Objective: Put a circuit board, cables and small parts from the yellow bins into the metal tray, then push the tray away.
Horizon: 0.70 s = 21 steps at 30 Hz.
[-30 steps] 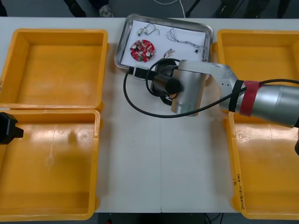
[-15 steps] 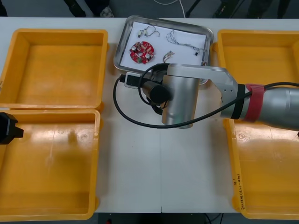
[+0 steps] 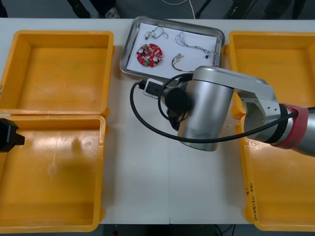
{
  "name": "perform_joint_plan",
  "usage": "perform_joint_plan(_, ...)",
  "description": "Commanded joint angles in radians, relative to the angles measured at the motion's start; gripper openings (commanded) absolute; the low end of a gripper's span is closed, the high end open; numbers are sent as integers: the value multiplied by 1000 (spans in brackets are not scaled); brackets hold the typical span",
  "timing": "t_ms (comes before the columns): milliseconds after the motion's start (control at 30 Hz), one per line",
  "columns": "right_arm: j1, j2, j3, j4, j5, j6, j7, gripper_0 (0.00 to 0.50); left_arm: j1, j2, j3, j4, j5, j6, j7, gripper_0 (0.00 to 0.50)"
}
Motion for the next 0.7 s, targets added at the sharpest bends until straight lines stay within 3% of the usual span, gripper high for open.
perform_joint_plan(33, 63, -25, -117, -129, -9, 138, -12, 399, 22, 40, 32, -28, 7, 5, -82, 500)
perform_joint_plan(300, 187, -35, -372, -330, -129, 410, -36, 400, 22, 40, 32, -28, 7, 5, -82, 500)
perform_joint_plan(467, 265, -62, -511, -432, -184, 410, -56, 398, 22, 40, 32, -28, 7, 5, -82, 500)
perform_joint_plan(700, 406, -126, -720, -521, -299, 410, -222, 399, 22, 40, 32, -28, 7, 5, -82, 500)
